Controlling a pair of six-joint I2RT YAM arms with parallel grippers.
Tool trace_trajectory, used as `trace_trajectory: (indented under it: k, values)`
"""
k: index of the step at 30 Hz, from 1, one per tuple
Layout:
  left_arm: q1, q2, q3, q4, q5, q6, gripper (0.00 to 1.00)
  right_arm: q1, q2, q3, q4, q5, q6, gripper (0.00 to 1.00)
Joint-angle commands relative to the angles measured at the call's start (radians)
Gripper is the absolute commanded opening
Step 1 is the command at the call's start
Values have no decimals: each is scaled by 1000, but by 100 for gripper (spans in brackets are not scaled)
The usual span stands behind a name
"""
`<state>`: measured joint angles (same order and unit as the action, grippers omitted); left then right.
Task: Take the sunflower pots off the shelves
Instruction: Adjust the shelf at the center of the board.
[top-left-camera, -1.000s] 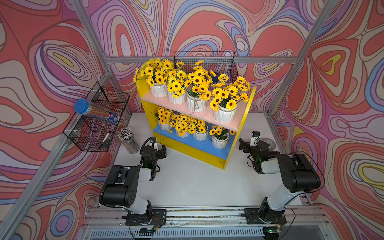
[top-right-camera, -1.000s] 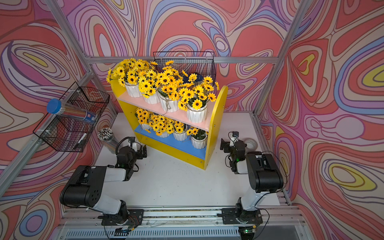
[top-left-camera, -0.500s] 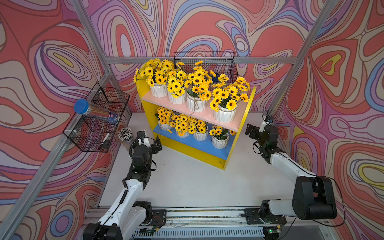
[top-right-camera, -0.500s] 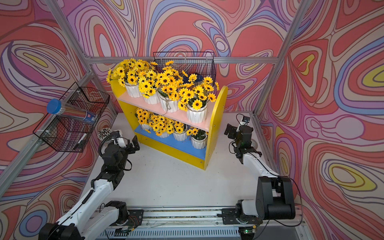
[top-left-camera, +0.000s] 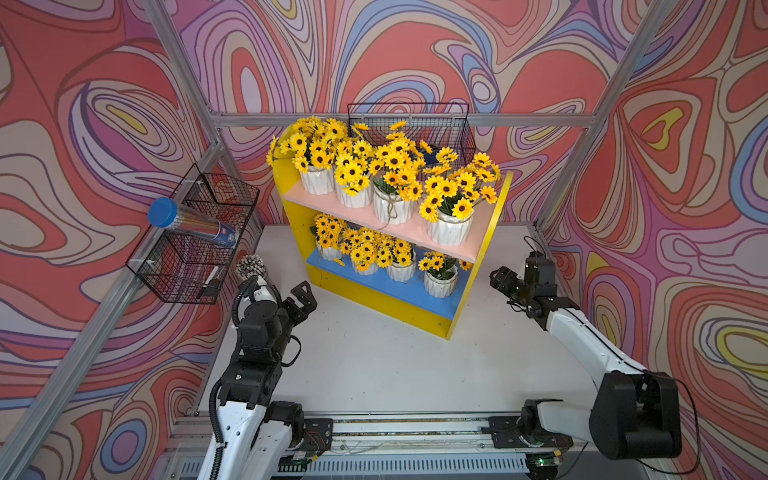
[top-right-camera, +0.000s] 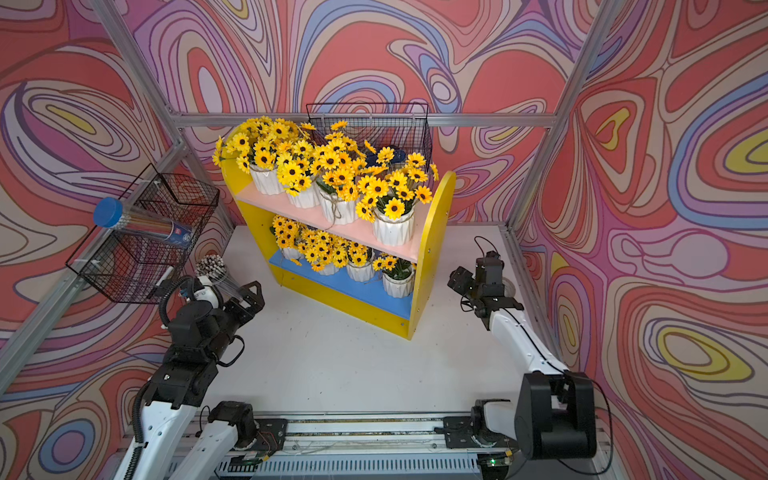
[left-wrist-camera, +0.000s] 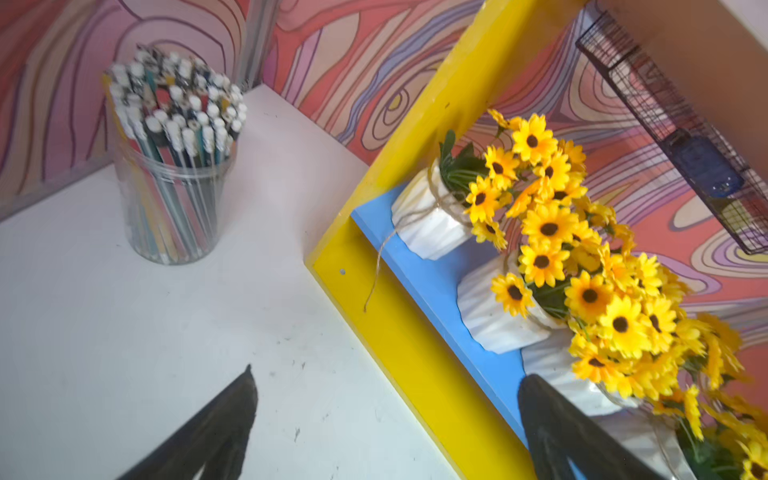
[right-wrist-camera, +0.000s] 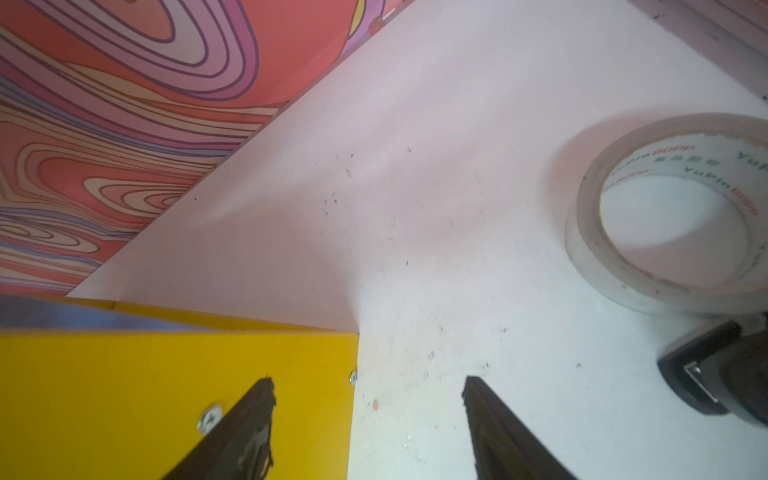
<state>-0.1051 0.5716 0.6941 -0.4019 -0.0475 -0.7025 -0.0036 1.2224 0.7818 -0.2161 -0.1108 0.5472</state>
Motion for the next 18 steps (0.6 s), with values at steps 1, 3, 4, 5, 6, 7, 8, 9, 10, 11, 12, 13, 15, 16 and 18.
trace_trajectory:
  k: [1,3,4,5,6,7,8,9,10,11,12,13,15,16,18]
  values:
    - [-2,-13,42,-116,140,-21,97,43,-115,-24,-100,-90,4,74]
    - [-2,-22,42,-136,189,-17,96,91,-185,-20,-168,-58,-2,75]
    - [-2,-26,44,-149,212,-15,95,113,-211,-16,-207,-42,0,75]
    - [-2,-29,46,-161,233,-8,94,132,-228,-8,-257,-21,5,75]
    - [-2,-29,51,-178,241,-1,94,150,-240,-2,-295,-6,9,75]
    - [-2,-29,58,-197,247,7,94,174,-248,4,-342,15,14,75]
    - [-2,-26,63,-214,253,16,94,200,-255,9,-385,39,20,75]
    - [-2,-23,67,-223,257,19,93,225,-263,9,-420,63,27,75]
    - [-2,-20,68,-232,263,24,93,254,-276,5,-453,87,43,76]
    - [-2,-17,67,-237,267,24,93,281,-292,-7,-478,94,61,77]
    - [-2,-16,65,-239,273,26,93,303,-310,-17,-494,84,76,77]
    - [-2,-18,61,-236,282,26,93,331,-333,-35,-507,75,96,78]
    - [-2,-22,50,-228,292,22,93,389,-384,-78,-501,59,132,78]
    - [-2,-25,43,-222,295,18,93,420,-418,-105,-487,57,154,78]
    - [-2,-28,30,-207,304,11,93,458,-492,-166,-431,25,183,85]
